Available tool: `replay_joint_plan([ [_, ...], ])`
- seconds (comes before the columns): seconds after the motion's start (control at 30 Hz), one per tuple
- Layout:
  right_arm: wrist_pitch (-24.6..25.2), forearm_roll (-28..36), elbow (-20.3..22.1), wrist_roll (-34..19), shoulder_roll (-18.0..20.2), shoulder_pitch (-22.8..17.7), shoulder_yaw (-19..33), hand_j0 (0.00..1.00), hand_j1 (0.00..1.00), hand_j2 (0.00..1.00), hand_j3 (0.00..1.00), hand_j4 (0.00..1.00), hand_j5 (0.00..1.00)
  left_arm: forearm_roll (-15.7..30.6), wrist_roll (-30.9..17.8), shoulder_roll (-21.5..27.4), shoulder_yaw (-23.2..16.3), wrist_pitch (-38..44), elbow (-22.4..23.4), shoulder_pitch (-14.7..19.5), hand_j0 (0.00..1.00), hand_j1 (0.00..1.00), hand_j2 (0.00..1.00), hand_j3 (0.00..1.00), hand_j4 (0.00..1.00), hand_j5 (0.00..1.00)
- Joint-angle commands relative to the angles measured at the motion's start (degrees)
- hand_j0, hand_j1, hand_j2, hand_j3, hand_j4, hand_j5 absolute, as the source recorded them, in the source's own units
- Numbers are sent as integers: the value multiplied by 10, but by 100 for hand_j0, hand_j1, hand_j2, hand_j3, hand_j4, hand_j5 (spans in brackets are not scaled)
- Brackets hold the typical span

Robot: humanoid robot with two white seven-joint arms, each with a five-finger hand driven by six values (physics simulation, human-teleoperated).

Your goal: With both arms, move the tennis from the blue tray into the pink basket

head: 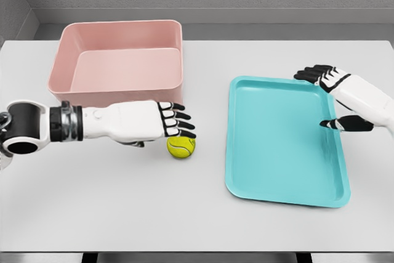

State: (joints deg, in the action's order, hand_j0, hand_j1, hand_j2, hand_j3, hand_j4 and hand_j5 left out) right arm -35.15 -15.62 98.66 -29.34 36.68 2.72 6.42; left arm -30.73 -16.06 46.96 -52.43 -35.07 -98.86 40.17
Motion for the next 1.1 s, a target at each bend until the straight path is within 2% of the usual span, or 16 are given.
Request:
replay_joint_plan([
  [0.0,1,6,1,1,-4,0,3,100,100,100,100,100,100,15,1,-5,-6,1,10,0,100,100,100,100,100,100],
  [0.17,1,7,2,2,-4,-1,4,100,100,100,100,100,100,14,0,-9,-14,1,18,2,100,100,100,100,100,100],
  [0.4,1,7,2,2,-3,-3,5,100,100,100,100,100,100,9,0,-47,-35,1,47,16,100,100,100,100,100,100],
  [1.07,1,7,3,2,-2,-5,8,100,100,100,100,100,100,5,0,-71,-57,1,85,17,100,100,100,100,100,100],
])
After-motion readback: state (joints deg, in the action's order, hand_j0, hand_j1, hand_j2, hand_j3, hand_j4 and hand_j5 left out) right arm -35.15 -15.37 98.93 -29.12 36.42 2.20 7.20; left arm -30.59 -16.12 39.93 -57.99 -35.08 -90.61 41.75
